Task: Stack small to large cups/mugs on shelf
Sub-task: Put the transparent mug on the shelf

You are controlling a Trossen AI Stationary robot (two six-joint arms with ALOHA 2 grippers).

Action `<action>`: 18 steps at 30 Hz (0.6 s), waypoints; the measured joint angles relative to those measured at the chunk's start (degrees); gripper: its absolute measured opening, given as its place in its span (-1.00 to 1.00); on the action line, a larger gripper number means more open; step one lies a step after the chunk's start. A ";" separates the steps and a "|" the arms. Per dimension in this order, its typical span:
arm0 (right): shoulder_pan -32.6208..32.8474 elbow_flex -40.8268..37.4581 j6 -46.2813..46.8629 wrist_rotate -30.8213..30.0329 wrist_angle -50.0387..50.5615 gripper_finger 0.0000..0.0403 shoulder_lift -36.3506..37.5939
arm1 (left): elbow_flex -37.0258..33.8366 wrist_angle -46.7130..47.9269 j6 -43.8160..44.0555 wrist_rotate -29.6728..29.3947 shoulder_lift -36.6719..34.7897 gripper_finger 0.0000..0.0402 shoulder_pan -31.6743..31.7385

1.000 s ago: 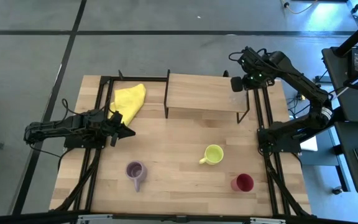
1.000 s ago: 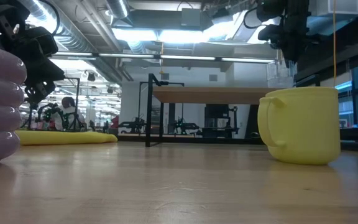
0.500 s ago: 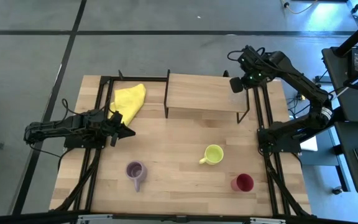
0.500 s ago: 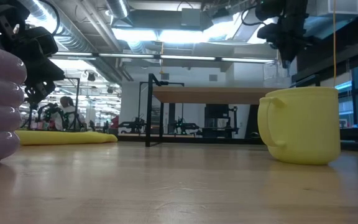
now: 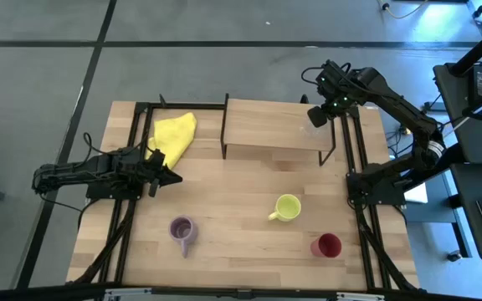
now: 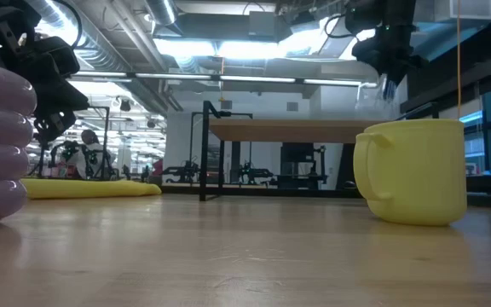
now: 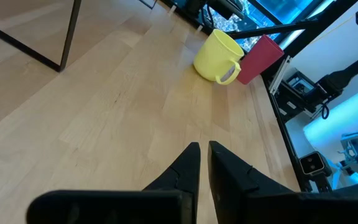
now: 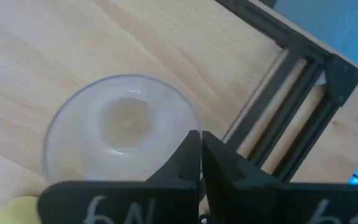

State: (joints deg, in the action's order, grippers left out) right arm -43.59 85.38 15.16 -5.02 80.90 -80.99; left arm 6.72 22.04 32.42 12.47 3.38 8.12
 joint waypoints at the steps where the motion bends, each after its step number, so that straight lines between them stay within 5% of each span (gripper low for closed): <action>1: 0.00 0.04 -0.61 0.26 0.01 -0.95 -0.21 | 0.00 0.02 -0.02 0.00 0.00 -0.86 0.00; 18: 0.02 0.28 -2.61 0.31 -0.12 -0.94 -0.02 | 0.00 0.02 0.00 0.00 0.00 -0.86 -0.02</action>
State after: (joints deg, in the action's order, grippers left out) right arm -43.57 85.66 12.55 -4.71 80.77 -81.01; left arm 6.72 22.06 32.42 12.47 3.37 8.10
